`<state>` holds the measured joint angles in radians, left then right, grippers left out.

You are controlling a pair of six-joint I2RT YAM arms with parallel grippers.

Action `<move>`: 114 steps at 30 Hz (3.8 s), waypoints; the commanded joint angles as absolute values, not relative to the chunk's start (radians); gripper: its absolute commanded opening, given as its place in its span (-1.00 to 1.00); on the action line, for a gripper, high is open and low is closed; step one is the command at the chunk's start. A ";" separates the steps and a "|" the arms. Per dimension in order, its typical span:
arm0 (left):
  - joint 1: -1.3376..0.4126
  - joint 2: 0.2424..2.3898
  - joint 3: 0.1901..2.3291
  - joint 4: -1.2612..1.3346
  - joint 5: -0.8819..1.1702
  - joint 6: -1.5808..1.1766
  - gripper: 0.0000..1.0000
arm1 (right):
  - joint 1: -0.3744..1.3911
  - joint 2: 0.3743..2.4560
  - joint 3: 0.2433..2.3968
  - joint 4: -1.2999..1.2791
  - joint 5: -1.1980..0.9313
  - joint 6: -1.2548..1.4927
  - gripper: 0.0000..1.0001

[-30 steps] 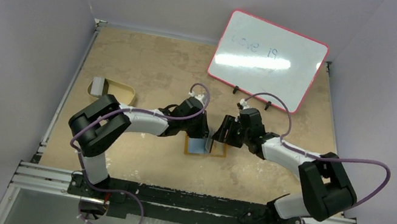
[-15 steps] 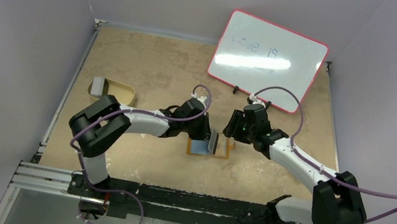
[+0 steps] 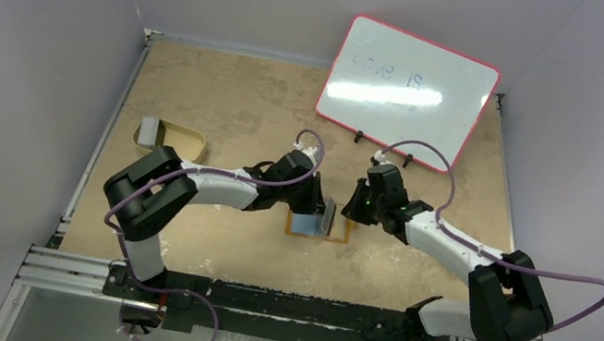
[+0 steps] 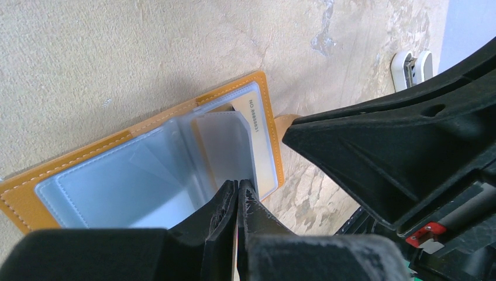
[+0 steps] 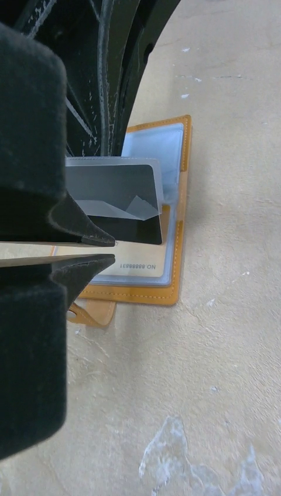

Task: Put the credit cards into the card holder
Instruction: Insert the credit card into the card holder, then pick up the credit card from the storage box.

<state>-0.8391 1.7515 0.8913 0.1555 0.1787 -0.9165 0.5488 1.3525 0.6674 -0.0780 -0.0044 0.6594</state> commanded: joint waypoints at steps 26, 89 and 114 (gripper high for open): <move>-0.856 1.718 0.955 0.149 0.158 -0.886 -0.95 | 0.544 1.377 0.582 0.047 0.001 0.716 -0.79; 0.046 1.829 1.326 -0.683 -0.646 -0.180 -0.03 | 0.543 1.084 0.693 -0.071 -0.075 0.555 -0.05; 0.043 1.805 1.379 -0.731 -0.696 -0.174 -0.57 | 0.543 1.112 0.699 -0.071 -0.080 0.541 -0.04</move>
